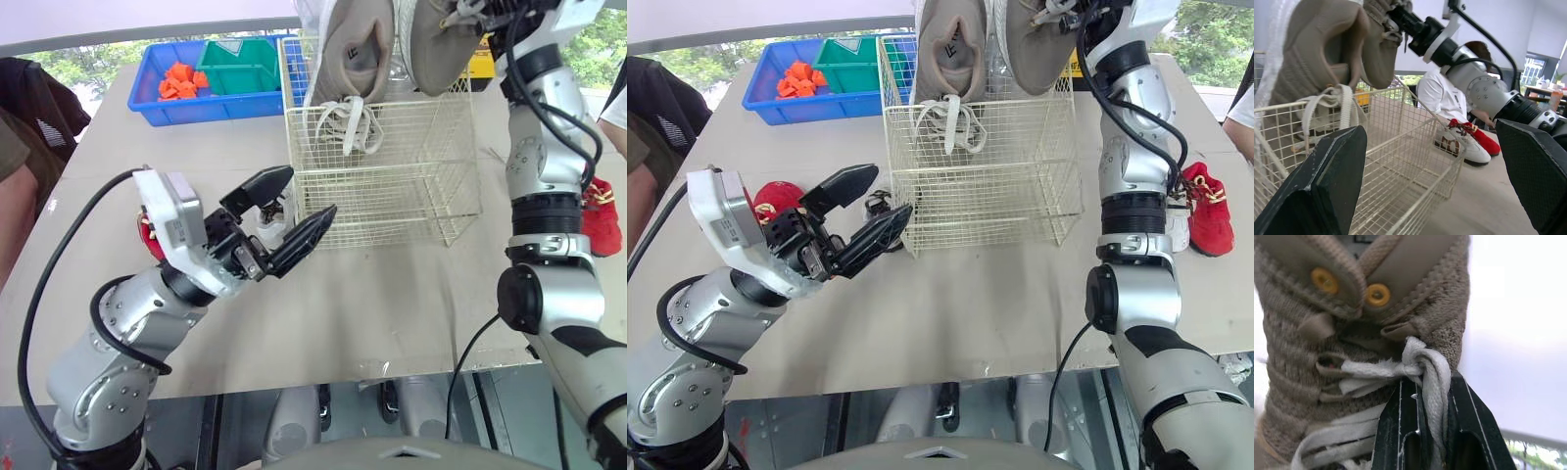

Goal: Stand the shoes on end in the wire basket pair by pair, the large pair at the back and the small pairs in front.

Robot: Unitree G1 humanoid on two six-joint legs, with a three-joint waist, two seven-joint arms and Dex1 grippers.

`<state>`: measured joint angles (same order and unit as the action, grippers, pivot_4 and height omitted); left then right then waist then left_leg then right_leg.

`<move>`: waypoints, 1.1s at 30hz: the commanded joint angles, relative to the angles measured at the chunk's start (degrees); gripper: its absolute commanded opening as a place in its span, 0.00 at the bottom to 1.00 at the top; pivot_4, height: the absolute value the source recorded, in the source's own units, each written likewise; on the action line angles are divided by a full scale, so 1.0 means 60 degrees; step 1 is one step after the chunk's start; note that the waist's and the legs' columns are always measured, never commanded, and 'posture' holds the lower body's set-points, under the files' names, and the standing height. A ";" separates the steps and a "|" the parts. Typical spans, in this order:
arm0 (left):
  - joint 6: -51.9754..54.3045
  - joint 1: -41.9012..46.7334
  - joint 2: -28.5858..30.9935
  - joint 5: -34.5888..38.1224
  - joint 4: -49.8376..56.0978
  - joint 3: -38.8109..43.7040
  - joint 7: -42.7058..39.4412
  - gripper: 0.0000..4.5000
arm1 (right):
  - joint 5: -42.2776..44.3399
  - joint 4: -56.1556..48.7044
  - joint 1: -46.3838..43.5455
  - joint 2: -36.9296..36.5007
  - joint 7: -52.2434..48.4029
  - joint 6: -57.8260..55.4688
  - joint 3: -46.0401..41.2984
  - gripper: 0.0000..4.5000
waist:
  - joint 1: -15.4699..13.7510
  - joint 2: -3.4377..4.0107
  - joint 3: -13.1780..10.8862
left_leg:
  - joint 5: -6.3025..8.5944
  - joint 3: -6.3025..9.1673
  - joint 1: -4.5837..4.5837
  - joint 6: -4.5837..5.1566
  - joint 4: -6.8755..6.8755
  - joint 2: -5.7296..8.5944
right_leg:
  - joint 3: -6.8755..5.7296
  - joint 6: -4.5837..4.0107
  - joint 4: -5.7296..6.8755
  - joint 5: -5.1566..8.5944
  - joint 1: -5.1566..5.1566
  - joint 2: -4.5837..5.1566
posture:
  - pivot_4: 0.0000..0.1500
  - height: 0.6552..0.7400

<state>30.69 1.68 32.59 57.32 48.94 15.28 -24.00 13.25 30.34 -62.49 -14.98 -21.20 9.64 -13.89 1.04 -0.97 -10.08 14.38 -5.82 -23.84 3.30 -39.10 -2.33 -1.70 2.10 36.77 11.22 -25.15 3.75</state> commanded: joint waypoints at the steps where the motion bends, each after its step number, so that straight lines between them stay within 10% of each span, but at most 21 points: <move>1: -0.0283 0.0035 0.0135 0.0125 0.0270 0.0089 -0.0086 1.00 | -0.0054 -0.0429 0.0138 -0.0007 0.0216 0.0200 0.0095 0.00 | -0.0015 -0.0001 0.0001 | 0.0000 0.0003 0.0000 0.0000 0.0000 0.0000 | -0.0004 -0.0006 0.0000 0.0004 0.0001 0.0000 | 1.00 1.00; 21: -0.0526 -0.0036 0.0119 -0.0295 -0.0042 -0.0182 -0.0421 1.00 | 0.0202 -0.2020 0.2880 0.0283 0.0045 -0.0784 0.0703 0.00 | -0.0056 -0.0006 0.0006 | 0.0001 0.0010 0.0001 0.0000 0.0002 0.0006 | -0.0016 -0.0012 -0.0007 0.0009 0.0009 0.0010 | 1.00 1.00; 30: -0.0611 -0.0316 0.0174 -0.0320 -0.0147 -0.0060 -0.0469 1.00 | 0.1264 -0.4332 0.4092 -0.0529 -0.0654 -0.2741 0.0547 0.99 | -0.0037 -0.0007 0.0007 | 0.0012 0.0010 0.0016 0.0019 0.0001 0.0004 | -0.0013 -0.0016 -0.0003 0.0010 0.0016 0.0011 | 1.00 1.00; 33: -0.0616 -0.0415 0.0125 -0.0207 -0.0194 0.0039 -0.0352 1.00 | 0.1711 -0.5227 0.4541 -0.1103 -0.1156 -0.3654 0.0590 0.99 | -0.0045 -0.0006 0.0006 | 0.0019 0.0011 0.0012 0.0031 0.0002 0.0004 | -0.0014 -0.0016 -0.0003 0.0011 0.0013 0.0011 | 1.00 1.00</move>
<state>28.23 -0.69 33.37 55.30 47.39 14.08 -26.31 21.13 3.92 -35.40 -19.96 -26.24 -9.69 -9.78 0.77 -1.00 -10.04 14.51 -5.76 -23.77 3.50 -39.08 -2.31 -1.78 2.00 36.74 11.29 -25.08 3.82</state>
